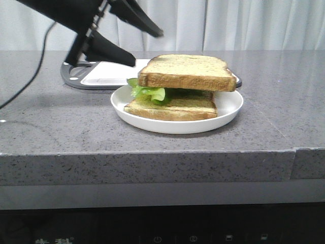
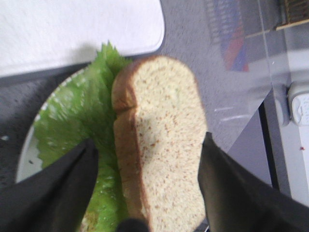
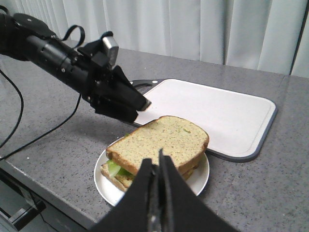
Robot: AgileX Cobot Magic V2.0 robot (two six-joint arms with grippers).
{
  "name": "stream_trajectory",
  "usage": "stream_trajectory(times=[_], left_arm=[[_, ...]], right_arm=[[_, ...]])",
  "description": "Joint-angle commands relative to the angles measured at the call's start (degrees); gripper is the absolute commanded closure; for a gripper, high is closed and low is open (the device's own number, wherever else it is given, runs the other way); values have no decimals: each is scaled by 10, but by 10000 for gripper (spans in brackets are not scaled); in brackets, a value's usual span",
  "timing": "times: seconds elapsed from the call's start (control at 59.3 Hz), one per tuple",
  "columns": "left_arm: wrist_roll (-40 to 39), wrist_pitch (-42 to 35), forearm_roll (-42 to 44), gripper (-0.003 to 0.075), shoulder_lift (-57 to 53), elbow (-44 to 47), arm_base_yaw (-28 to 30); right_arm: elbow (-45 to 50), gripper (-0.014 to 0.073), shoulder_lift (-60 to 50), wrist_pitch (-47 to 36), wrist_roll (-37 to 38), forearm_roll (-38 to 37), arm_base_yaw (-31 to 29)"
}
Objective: Left arm grabs bread, right arm adds lettuce
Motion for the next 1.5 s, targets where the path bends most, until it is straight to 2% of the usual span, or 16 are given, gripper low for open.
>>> stream_trajectory(times=[0.0,0.084,0.152,0.219,0.337,0.472,0.574,0.692,0.81,0.877,1.046,1.282,1.485], left_arm=[[12,27,-42,251,-57,-20,24],[20,46,-33,275,-83,-20,48],[31,61,-32,353,-101,-20,61],[39,72,-32,477,-118,-20,70],[52,76,-25,744,-144,-20,75],[66,69,-4,741,-170,-20,75],[64,26,75,741,-208,-20,75],[38,-38,180,741,-265,-14,74],[38,-109,237,741,-338,26,74],[40,-177,261,741,-399,78,74],[44,-320,297,741,-555,238,74],[44,-436,297,741,-760,470,74],[44,-454,297,741,-889,565,74]], right_arm=[[-14,655,0,-33,-5,-3,-1],[-14,655,0,-33,-5,-3,-1],[-14,655,0,-33,-5,-3,-1],[-14,655,0,-33,-5,-3,-1],[-14,655,0,-40,-5,-3,-1],[-14,655,0,-44,-5,-3,-1],[-14,655,0,-45,-5,-3,-10],[-14,655,0,-49,-5,-4,-58],[-14,655,-1,-46,-5,-13,-118],[-10,655,-7,-41,-9,-15,-138],[27,655,-53,-52,-44,-15,-138],[92,655,-159,-54,-44,-15,-138],[116,655,-193,-48,-44,-15,-138]])
